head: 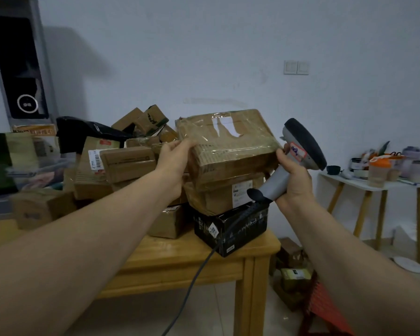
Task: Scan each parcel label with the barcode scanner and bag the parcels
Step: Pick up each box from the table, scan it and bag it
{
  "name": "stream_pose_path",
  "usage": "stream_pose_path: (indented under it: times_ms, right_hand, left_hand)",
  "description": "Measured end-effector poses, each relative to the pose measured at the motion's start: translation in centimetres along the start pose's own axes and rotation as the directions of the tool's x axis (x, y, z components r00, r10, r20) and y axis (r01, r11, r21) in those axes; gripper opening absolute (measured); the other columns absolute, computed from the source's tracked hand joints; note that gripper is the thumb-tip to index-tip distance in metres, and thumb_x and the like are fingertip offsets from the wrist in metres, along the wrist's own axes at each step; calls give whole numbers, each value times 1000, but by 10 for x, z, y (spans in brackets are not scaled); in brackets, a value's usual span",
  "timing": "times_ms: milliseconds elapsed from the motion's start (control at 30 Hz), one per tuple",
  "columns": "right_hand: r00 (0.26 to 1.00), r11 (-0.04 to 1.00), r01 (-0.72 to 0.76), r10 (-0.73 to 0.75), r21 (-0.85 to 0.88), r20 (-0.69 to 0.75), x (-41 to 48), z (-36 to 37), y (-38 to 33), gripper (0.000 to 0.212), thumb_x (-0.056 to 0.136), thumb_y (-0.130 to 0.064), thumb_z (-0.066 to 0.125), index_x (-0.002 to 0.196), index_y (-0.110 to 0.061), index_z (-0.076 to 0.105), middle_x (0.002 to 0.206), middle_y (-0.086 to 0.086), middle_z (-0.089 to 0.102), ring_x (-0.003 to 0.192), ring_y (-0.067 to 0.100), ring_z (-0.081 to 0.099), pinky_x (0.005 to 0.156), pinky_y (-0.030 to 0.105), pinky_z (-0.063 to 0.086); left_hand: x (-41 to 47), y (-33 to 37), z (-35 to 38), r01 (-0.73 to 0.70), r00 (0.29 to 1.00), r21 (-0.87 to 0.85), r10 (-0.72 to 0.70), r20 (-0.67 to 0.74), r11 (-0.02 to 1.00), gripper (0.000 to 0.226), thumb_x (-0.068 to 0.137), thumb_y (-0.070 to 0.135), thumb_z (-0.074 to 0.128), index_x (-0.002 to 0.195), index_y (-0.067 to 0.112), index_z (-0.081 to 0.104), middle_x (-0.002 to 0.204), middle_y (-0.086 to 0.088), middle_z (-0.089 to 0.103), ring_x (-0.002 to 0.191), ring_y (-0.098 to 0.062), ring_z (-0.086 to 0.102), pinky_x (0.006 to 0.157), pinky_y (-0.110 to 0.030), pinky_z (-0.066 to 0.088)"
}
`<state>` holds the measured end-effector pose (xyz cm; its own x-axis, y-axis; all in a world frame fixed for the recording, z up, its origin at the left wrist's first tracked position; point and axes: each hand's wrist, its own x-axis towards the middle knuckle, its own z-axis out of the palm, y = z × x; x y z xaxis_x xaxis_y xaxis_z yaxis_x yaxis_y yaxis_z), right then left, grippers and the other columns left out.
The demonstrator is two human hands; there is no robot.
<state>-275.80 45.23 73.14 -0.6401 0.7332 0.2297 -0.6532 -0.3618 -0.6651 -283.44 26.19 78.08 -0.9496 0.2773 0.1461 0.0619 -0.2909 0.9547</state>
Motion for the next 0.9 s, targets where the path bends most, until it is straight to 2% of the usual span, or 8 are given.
stream_pose_path:
  times_ms: [67, 200, 267, 367, 567, 700, 800, 900]
  right_hand:
    - [1000, 999, 17, -17, 33, 2, -8, 2, 2, 63, 73, -19, 79, 130, -13, 55, 123, 9, 63, 114, 27, 60, 99, 47, 48]
    - [999, 998, 12, -15, 64, 38, -24, 11, 7, 67, 70, -19, 80, 132, -15, 55, 125, 8, 63, 117, 25, 59, 102, 47, 46]
    - [996, 999, -46, 44, 29, 79, -33, 18, 11, 62, 68, -20, 81, 126, -16, 59, 115, 4, 68, 109, 23, 63, 95, 43, 51]
    - [985, 995, -91, 94, -28, 147, -48, 37, 20, 32, 72, -19, 78, 103, -20, 67, 88, -5, 73, 84, 13, 69, 75, 33, 57]
    - [952, 975, -194, 214, -109, 219, -85, 76, 59, 48, 76, -17, 75, 122, -11, 61, 113, 7, 64, 105, 24, 60, 96, 42, 49]
    - [898, 937, -294, 338, -188, 281, -109, 91, 89, 34, 78, -14, 74, 111, -12, 64, 103, 5, 65, 94, 18, 62, 77, 32, 51]
    - [880, 902, -330, 401, -279, 254, -122, 93, 113, 33, 79, -12, 73, 110, -8, 63, 99, 7, 67, 86, 18, 64, 67, 29, 50]
    - [874, 867, -355, 440, -349, 206, -128, 92, 138, 28, 81, -13, 74, 106, -6, 64, 91, 6, 69, 82, 17, 66, 65, 31, 53]
  left_hand:
    - [-6, 4, -10, 43, 998, -43, -41, 52, 998, 47, 84, 26, 69, 126, 25, 48, 110, -8, 63, 93, -25, 61, 81, -43, 55]
    - [-20, 11, -38, 90, 989, -45, -84, 121, 995, 44, 74, 17, 75, 114, 13, 58, 106, -11, 66, 86, -25, 63, 67, -37, 56]
    - [-26, 17, -61, 74, 992, -39, -69, 109, 997, 47, 67, 14, 77, 111, 8, 60, 103, -12, 67, 91, -27, 64, 79, -41, 57]
    - [-37, 26, -97, -34, 998, 40, 32, 60, 999, 44, 64, 10, 76, 104, 9, 60, 105, -9, 67, 98, -27, 64, 86, -43, 55]
    - [-68, 22, -176, -245, 933, 409, 329, -147, 879, 79, 63, 7, 82, 134, 18, 49, 120, 2, 62, 109, -18, 59, 76, -30, 51]
    - [-87, 5, -226, -280, 871, 493, 434, -229, 824, 84, 63, 3, 84, 136, 11, 43, 122, 4, 55, 110, -13, 53, 79, -22, 46]
    - [-92, -16, -250, -241, 837, 664, 498, -227, 708, 89, 63, 6, 87, 137, 10, 37, 122, 6, 46, 113, -7, 44, 90, -22, 40]
    - [-85, -42, -268, -193, 821, 859, 557, -122, 473, 96, 57, 17, 91, 135, 14, 36, 126, 5, 43, 113, -9, 42, 90, -23, 40]
